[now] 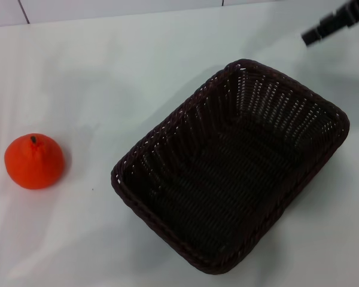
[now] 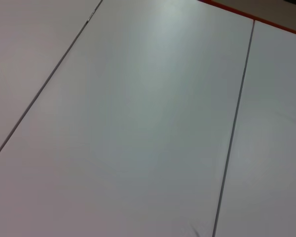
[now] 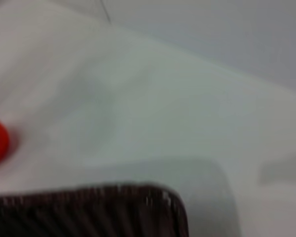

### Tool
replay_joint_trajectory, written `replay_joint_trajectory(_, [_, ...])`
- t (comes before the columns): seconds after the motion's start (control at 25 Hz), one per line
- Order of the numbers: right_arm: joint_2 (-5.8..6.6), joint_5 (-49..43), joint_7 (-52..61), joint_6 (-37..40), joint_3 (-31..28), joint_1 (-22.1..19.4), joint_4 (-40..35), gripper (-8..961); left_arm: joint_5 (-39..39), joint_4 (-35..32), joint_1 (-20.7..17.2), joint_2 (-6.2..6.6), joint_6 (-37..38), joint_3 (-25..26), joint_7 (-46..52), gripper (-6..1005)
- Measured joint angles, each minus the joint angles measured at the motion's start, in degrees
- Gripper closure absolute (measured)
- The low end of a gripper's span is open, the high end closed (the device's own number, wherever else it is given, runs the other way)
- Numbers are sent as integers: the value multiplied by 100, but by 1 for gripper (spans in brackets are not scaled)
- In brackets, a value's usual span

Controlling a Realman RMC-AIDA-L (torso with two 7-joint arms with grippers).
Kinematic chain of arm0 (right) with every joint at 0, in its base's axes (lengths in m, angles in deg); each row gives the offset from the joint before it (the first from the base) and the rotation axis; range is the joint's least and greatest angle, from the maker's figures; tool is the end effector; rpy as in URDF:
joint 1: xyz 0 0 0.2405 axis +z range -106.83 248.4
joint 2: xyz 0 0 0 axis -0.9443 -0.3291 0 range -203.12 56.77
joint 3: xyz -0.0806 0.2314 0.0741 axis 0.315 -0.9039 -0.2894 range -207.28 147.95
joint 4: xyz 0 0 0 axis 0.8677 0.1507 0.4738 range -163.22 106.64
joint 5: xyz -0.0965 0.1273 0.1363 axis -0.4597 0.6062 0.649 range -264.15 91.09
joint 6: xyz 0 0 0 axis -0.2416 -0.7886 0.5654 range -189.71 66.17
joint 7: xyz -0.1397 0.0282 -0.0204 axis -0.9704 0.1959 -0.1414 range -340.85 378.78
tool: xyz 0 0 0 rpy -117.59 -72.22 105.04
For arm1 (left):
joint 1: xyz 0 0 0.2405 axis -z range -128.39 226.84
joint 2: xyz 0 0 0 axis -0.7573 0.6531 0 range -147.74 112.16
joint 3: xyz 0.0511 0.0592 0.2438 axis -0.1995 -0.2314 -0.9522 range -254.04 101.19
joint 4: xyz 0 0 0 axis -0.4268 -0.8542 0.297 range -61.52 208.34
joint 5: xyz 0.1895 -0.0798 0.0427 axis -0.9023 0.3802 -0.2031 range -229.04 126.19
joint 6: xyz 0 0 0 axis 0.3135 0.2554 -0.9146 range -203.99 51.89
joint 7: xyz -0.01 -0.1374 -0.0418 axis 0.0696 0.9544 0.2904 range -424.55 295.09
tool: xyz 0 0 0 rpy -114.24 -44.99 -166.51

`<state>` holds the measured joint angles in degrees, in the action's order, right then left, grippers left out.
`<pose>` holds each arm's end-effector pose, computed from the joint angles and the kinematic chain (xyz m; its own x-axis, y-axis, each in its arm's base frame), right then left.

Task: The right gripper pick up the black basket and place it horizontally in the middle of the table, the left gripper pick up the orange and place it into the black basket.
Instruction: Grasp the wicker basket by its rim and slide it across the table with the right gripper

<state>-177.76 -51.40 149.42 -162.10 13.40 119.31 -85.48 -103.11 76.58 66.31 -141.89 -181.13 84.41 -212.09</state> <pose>0.2006 0.4119 0.1376 -0.7001 0.7129 0.0405 0.6774 0.6453 0.3532 -0.3250 0.2404 0.0482 0.3263 -0.5175 0.7910 0.8835 -0.1307 -0.4499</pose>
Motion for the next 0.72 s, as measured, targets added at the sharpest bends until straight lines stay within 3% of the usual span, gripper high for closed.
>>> replay_joint_trajectory(0.36, [-455, -712, -203, 293, 219, -27, 129, 235, 0, -37, -9, -6, 45, -30, 3, 96])
replay_joint_trajectory(0.72, [-540, -774, -483, 756, 286, 9, 1018, 261, 1, -67, -46, -19, 12, -92, 6, 97])
